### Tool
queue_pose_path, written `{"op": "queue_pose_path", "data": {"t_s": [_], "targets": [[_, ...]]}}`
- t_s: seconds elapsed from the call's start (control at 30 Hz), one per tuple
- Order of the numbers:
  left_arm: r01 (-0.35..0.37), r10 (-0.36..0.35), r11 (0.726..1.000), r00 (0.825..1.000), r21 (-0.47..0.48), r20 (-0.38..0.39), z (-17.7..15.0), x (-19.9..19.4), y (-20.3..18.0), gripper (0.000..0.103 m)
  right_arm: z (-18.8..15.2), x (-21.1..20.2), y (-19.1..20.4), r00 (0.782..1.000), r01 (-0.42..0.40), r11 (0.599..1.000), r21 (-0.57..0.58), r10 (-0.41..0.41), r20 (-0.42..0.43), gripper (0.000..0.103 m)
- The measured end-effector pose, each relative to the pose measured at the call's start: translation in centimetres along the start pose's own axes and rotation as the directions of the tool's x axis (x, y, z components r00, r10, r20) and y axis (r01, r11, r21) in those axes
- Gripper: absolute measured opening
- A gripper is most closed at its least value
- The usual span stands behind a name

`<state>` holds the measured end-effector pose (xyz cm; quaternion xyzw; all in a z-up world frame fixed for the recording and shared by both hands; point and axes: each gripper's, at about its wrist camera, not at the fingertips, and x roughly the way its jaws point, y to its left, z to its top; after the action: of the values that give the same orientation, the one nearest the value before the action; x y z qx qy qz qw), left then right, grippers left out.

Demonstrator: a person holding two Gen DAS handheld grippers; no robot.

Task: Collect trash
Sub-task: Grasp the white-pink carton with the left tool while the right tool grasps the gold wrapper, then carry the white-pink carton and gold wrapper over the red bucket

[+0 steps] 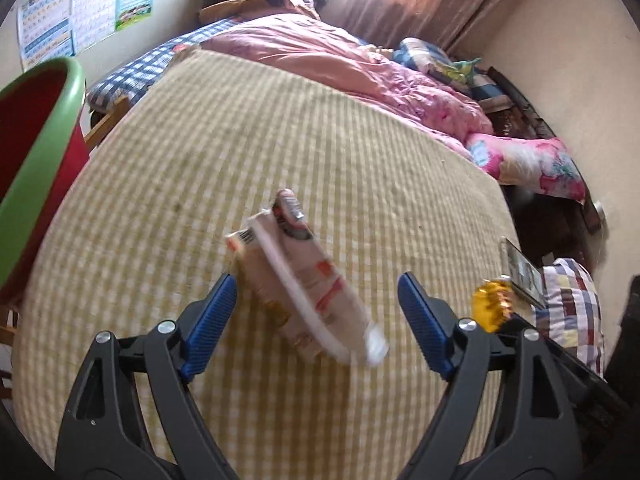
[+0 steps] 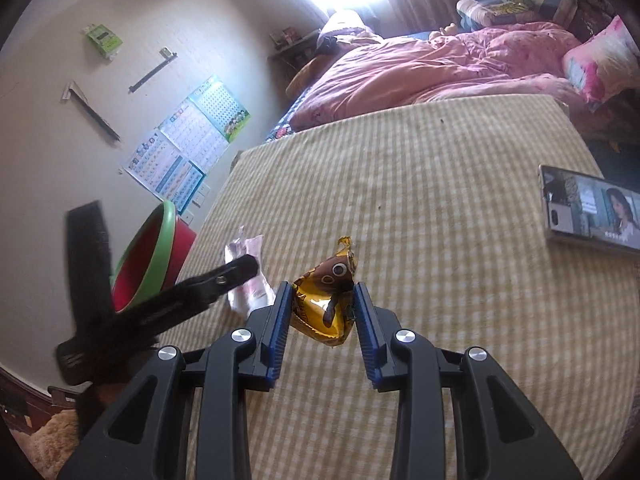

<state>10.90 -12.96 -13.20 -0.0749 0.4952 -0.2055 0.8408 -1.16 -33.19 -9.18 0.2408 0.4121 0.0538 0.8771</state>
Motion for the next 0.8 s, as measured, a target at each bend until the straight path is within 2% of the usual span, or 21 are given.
{"op": "queue_pose_path", "data": {"t_s": [0.07,0.17,0.23,0.27,0.37,0.63,0.73,0.8], "targets": [[-0.005,0.005,1.0,1.0,-0.008,-0.011,-0.1,0.4,0.0,0.077,0.1,-0.1,-0.4,1.0,-0.011,1.0,-0.001,0.011,-0.002,0.032],[-0.021,0.021,1.0,1.0,-0.002,-0.018,-0.2,0.9,-0.3,0.051,0.0,-0.1,-1.0,1.0,-0.025,1.0,0.003,0.025,-0.005,0.032],[-0.013,0.013,1.0,1.0,-0.022,-0.005,-0.4,0.5,0.0,0.042,0.1,-0.2,-1.1,0.999,-0.033,0.999,0.006,0.033,-0.005,0.032],[-0.005,0.005,0.999,1.0,-0.031,-0.001,-0.6,0.2,0.2,0.031,0.2,-0.2,-1.4,0.999,-0.035,0.999,0.006,0.035,-0.005,0.033],[0.005,-0.005,0.999,1.0,-0.039,0.008,-1.1,-0.7,0.1,0.03,0.2,-0.4,-1.5,0.999,-0.043,0.999,0.006,0.043,-0.002,0.033],[-0.05,0.048,0.992,0.999,0.112,0.019,-3.2,-3.4,-1.1,0.029,0.2,-0.1,-1.2,0.998,-0.057,0.998,-0.005,0.057,-0.012,0.033],[-0.062,0.062,0.994,0.998,0.091,0.0,-3.3,-2.9,-0.5,0.036,0.0,0.3,-0.8,0.998,-0.057,0.998,-0.011,0.057,-0.02,0.033],[-0.057,0.058,0.995,0.998,0.078,-0.005,-3.2,-2.6,-0.1,0.044,0.0,0.4,-0.7,0.998,-0.058,0.998,-0.015,0.057,-0.023,0.033]]}}
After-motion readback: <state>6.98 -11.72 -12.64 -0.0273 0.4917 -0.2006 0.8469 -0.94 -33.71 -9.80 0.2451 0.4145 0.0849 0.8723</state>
